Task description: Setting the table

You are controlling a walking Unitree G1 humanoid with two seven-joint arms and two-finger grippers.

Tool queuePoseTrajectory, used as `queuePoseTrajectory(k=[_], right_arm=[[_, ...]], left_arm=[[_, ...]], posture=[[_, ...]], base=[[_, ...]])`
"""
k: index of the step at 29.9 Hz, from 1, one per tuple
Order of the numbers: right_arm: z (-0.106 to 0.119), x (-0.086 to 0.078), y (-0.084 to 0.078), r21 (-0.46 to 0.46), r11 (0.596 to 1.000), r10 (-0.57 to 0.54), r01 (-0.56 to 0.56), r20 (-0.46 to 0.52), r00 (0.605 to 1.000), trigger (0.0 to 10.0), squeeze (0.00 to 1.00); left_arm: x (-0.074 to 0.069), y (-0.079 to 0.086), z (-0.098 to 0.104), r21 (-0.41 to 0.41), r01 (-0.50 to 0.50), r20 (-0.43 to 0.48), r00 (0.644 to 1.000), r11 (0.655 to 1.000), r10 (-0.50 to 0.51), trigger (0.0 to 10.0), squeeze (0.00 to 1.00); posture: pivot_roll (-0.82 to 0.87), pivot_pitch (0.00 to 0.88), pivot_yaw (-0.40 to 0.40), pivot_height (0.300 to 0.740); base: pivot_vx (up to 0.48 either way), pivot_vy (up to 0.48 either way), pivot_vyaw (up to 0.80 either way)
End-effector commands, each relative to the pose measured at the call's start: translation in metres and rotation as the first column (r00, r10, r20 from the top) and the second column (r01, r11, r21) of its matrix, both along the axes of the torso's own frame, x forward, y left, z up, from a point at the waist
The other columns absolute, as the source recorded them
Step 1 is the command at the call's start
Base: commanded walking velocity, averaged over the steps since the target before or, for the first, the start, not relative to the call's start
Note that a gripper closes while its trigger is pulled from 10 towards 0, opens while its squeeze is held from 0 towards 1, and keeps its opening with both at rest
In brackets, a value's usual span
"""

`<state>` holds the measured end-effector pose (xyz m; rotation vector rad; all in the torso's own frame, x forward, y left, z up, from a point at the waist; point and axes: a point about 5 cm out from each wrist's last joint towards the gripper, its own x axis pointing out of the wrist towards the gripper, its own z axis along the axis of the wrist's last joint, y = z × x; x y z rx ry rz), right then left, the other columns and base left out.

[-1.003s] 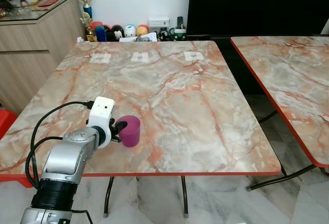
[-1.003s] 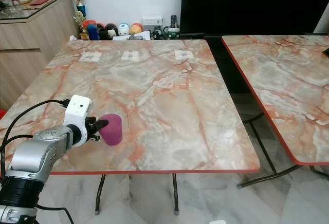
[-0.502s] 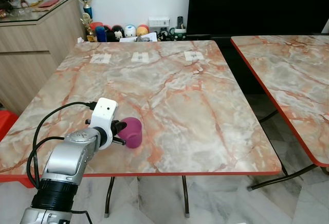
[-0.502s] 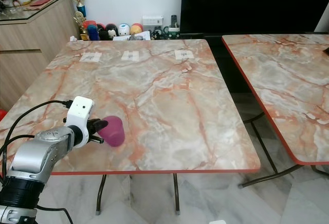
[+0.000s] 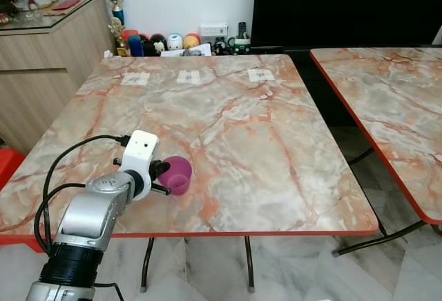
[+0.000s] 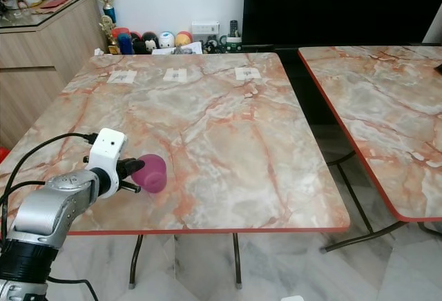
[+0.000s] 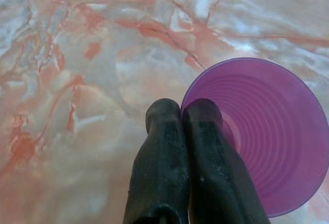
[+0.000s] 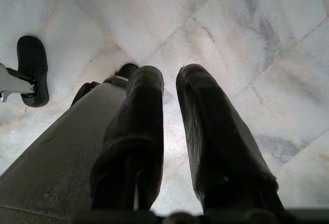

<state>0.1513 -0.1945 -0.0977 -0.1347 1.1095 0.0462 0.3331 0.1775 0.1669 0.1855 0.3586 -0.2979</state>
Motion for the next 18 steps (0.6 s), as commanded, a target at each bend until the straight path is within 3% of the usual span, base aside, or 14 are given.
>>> queuePoseTrajectory(k=[1,4,8,10,14,15,16,18], right_arm=[[-0.001,-0.003,0.000,0.003,1.000,-0.002,0.002,-0.011,1.000,10.0,0.00],[-0.001,-0.003,0.000,0.003,1.000,-0.003,0.003,-0.011,1.000,10.0,0.00],[-0.001,-0.003,-0.001,0.001,1.000,-0.003,0.003,-0.012,1.000,10.0,0.00],[-0.001,-0.004,-0.002,-0.001,1.000,-0.001,0.001,-0.013,1.000,10.0,0.00],[-0.001,-0.005,-0.004,0.001,1.000,-0.004,0.004,-0.011,1.000,10.0,0.00],[-0.001,-0.005,-0.005,0.002,1.000,-0.006,0.006,-0.009,1.000,10.0,0.00],[-0.001,-0.005,-0.006,0.005,1.000,-0.011,0.011,-0.006,1.000,10.0,0.00],[-0.001,-0.006,-0.006,0.006,1.000,-0.013,0.013,-0.005,1.000,10.0,0.00]], left_arm=[[-0.002,0.000,-0.001,0.008,-0.010,0.030,0.999,1.000,0.010,0.0,0.00],[-0.002,0.002,0.002,-0.013,-0.040,0.074,0.996,0.999,0.041,0.0,0.00],[-0.004,0.006,0.011,-0.107,-0.075,0.173,0.981,0.991,0.093,0.0,0.00],[-0.012,0.010,0.022,-0.181,-0.083,0.307,0.942,0.980,0.137,0.0,0.00],[-0.022,0.017,0.027,-0.231,-0.108,0.390,0.900,0.967,0.193,0.0,0.00],[-0.025,0.021,0.026,-0.240,-0.120,0.407,0.889,0.963,0.212,2.7,0.00],[-0.030,0.028,0.024,-0.253,-0.152,0.432,0.866,0.955,0.252,10.0,0.00],[-0.034,0.032,0.024,-0.276,-0.170,0.443,0.851,0.946,0.282,10.0,0.00]], posture=[[0.07,0.000,0.017,0.740],[0.07,0.000,0.015,0.740],[0.08,0.000,0.008,0.740],[0.08,0.000,0.003,0.740],[0.08,0.000,-0.003,0.740],[0.08,0.000,-0.004,0.740],[0.08,0.000,-0.009,0.740],[0.08,0.000,-0.013,0.740]], base=[[0.000,0.000,0.00],[0.000,0.000,0.00],[0.000,0.000,0.00],[0.000,0.000,0.00],[0.000,0.000,0.00],[0.000,0.000,0.00],[0.000,0.000,0.00],[0.000,0.000,0.00]])
